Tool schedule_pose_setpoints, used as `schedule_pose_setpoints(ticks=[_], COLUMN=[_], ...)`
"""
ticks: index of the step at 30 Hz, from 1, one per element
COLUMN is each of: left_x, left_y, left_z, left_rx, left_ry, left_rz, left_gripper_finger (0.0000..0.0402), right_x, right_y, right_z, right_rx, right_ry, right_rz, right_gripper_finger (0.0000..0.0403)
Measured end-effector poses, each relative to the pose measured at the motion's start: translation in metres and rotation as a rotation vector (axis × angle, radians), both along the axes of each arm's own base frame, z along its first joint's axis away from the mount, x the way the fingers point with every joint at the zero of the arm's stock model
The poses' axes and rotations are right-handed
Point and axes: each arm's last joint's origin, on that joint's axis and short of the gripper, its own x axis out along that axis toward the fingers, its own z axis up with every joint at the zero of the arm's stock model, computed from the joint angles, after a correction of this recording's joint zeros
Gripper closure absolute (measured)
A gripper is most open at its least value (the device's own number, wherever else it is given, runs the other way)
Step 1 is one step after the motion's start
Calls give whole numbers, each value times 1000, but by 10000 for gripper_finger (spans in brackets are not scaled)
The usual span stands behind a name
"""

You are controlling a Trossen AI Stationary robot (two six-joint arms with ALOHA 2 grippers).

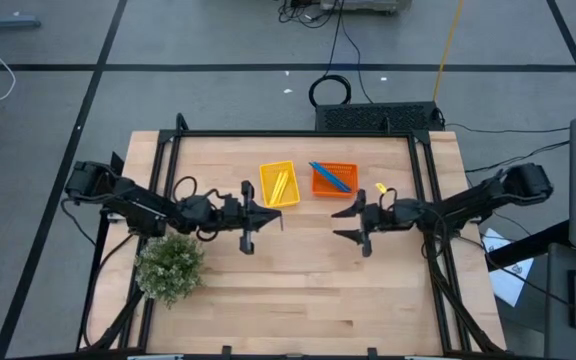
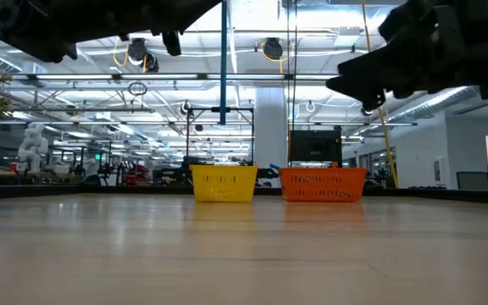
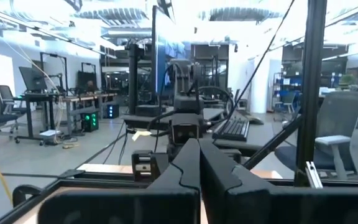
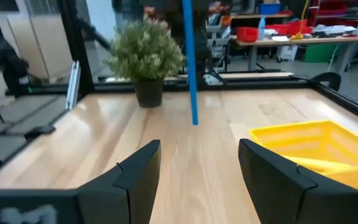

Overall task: Sort pens & pencils
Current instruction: Put the blue pencil into the orange basket

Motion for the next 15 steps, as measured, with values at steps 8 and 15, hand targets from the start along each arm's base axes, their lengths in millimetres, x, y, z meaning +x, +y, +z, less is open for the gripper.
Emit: schedule_pose_setpoints(ticks=[8,15], left_x=[5,5], left_y=[-5,-8], left_z=[1,0], left_rx=[16,22], left_ry=[40,41], left_rz=[-9,-6], left_gripper_finger=[401,401], right_x=[62,113], right_y=[11,17], right_z=[-2,-8], right_rx=[-141,-169], right_ry=[57,8], right_rz=[25,21], right_gripper_finger=[197,197])
